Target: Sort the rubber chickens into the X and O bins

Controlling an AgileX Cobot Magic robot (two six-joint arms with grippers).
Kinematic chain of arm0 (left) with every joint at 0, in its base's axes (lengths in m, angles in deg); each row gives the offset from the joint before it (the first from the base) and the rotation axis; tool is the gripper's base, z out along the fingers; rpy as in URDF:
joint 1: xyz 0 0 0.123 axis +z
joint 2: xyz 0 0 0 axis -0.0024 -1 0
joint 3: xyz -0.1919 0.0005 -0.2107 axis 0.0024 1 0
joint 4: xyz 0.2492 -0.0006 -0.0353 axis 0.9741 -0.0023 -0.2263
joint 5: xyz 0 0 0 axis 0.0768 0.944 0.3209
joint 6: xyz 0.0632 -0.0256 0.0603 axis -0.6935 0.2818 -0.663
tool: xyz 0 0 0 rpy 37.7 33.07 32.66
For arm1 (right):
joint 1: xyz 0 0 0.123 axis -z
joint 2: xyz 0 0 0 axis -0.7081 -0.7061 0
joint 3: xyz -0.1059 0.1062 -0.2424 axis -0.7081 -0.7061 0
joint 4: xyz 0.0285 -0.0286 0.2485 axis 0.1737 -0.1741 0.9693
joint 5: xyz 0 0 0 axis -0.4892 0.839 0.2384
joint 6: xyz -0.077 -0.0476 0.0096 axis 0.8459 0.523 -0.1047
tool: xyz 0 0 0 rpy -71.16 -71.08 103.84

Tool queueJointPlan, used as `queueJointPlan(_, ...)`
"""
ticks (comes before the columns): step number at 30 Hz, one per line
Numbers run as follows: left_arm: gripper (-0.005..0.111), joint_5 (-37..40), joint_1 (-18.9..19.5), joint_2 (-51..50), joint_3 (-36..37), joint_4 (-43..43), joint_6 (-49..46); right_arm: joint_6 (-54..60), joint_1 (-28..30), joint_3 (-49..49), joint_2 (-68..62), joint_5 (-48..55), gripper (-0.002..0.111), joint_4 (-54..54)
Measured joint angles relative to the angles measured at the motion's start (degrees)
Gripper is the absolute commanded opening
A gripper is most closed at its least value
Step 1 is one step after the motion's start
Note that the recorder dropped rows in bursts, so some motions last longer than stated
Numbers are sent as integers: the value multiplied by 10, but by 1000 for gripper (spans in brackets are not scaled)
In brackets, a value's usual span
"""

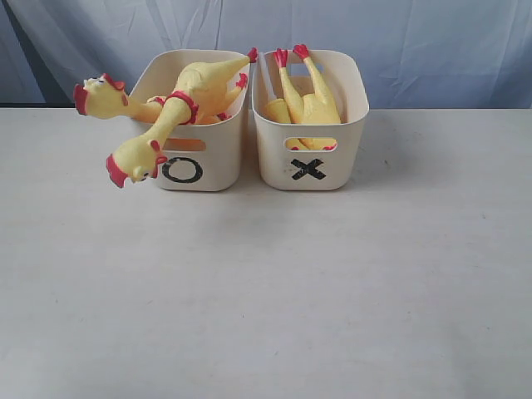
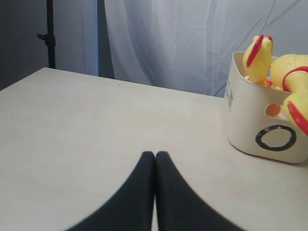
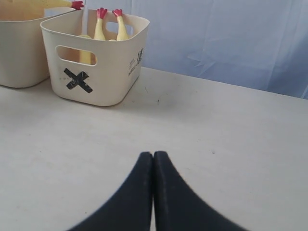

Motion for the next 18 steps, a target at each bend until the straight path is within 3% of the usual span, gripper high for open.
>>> queueJointPlan(18, 0, 1, 14, 0, 0, 0, -9, 0, 0, 0, 0, 0, -1, 0)
